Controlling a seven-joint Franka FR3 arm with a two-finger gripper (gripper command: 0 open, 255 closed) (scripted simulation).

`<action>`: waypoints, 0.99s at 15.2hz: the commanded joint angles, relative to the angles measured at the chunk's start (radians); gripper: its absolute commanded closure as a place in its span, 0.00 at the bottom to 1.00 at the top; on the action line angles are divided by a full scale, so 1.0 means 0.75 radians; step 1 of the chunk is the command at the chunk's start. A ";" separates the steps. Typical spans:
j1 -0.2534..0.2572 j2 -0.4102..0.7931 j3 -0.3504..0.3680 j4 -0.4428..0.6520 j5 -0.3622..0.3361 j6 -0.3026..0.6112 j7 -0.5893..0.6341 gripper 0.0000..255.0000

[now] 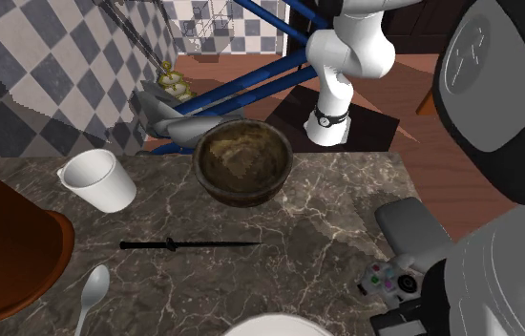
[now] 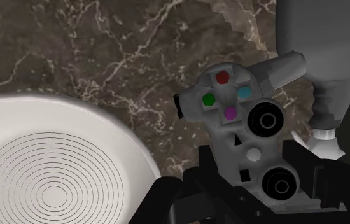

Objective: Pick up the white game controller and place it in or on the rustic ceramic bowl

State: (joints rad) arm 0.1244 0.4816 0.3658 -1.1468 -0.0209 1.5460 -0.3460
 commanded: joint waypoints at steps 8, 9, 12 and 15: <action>0.048 0.091 -0.002 0.314 -0.027 -0.221 0.023 1.00; 0.057 0.108 -0.003 0.362 -0.032 -0.252 0.025 1.00; 0.095 0.183 -0.008 0.548 -0.053 -0.361 0.034 1.00; 0.149 0.295 -0.020 0.791 -0.081 -0.488 0.038 1.00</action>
State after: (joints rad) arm 0.2255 0.6797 0.3535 -0.6036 -0.0761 1.2068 -0.3182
